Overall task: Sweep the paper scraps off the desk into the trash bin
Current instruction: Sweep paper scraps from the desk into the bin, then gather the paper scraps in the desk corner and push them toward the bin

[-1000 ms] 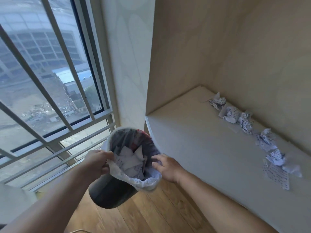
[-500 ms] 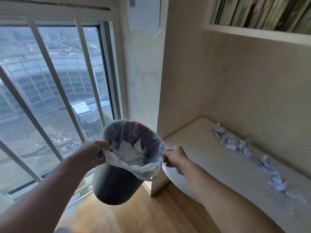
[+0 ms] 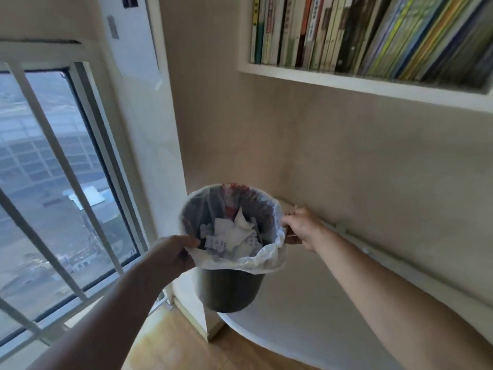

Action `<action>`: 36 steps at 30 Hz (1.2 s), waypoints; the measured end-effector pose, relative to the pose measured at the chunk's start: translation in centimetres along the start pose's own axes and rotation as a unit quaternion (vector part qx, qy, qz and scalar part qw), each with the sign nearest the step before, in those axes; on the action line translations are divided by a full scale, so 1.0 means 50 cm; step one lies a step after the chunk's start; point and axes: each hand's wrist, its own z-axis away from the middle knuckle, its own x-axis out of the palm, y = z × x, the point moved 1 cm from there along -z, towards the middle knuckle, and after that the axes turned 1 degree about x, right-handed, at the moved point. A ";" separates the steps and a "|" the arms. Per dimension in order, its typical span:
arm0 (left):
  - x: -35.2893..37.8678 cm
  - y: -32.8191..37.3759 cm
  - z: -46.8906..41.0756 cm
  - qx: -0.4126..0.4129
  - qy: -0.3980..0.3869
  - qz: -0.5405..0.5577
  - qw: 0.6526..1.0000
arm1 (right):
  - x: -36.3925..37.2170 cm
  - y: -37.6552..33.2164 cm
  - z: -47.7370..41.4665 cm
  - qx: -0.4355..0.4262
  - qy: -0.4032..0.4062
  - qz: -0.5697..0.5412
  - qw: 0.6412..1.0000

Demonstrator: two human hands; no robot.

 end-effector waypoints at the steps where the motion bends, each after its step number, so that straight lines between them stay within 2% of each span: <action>1: 0.014 -0.011 -0.023 -0.002 0.005 -0.006 1.000 | -0.019 0.008 -0.018 0.009 -0.005 -0.003 1.000; 11: 0.140 -0.074 -0.179 0.008 0.075 -0.001 0.997 | -0.159 0.038 -0.185 0.030 -0.067 -0.030 0.997; 16: 0.148 -0.062 -0.161 0.049 0.111 -0.002 0.993 | -0.163 0.043 -0.221 0.025 -0.136 -0.067 0.988; 18: 0.134 -0.081 -0.139 0.053 0.114 0.033 0.992 | -0.181 0.050 -0.231 0.017 -0.160 -0.067 0.985; 21: 0.114 -0.173 -0.104 0.025 0.216 0.152 0.964 | -0.232 0.074 -0.255 0.014 -0.118 -0.049 0.992; 23: 0.133 -0.265 -0.078 -0.020 0.264 0.139 0.954 | -0.270 0.100 -0.270 0.018 -0.069 -0.031 0.997; 25: 0.182 -0.339 -0.078 -0.053 0.219 0.053 0.973 | -0.305 0.127 -0.284 0.030 -0.034 -0.023 0.999; 29: 0.341 -0.406 -0.140 -0.044 0.089 -0.121 0.988 | -0.364 0.164 -0.306 0.050 0.006 -0.003 0.999; 34: 0.538 -0.382 -0.287 0.031 0.002 -0.106 0.994 | -0.420 0.204 -0.309 0.041 0.040 0.007 0.998; 36: 0.582 -0.365 -0.367 0.051 0.005 -0.097 0.994 | -0.439 0.222 -0.304 0.042 0.050 0.000 0.998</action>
